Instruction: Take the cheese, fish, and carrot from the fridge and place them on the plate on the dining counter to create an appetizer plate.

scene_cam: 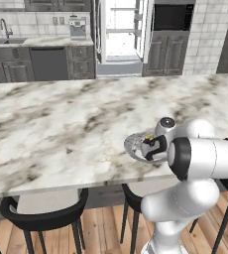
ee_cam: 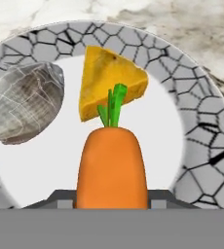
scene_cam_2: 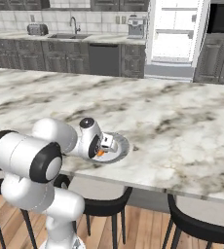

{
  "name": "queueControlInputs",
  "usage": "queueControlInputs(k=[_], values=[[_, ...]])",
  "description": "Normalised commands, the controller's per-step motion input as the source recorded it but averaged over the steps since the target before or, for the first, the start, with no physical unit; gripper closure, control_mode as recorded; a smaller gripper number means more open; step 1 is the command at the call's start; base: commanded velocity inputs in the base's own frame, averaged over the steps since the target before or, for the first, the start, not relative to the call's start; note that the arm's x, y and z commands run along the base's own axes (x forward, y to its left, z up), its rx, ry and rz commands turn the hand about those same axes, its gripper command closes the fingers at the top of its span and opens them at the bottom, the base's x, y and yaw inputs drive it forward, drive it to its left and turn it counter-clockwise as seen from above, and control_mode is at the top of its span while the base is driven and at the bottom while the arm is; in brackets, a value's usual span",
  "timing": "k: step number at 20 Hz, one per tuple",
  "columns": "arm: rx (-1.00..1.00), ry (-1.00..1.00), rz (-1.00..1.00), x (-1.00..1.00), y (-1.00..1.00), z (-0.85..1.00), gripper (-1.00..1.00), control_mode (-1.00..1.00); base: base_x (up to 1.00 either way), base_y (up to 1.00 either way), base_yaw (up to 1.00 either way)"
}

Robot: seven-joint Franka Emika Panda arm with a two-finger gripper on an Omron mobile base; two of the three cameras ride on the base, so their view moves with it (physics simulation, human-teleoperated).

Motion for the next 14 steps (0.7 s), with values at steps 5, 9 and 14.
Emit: queueControlInputs(k=[5,9,14], values=[[0.0,0.0,0.0,0.0,-0.03,-0.02,-1.0,-1.0,0.0,0.0,0.0],[0.0,-0.02,0.0,0.0,-0.01,0.0,-1.0,-1.0,0.0,0.0,0.0],[0.0,-0.25,0.0,-0.39,0.0,0.69,-1.0,-1.0,0.0,0.0,0.0]])
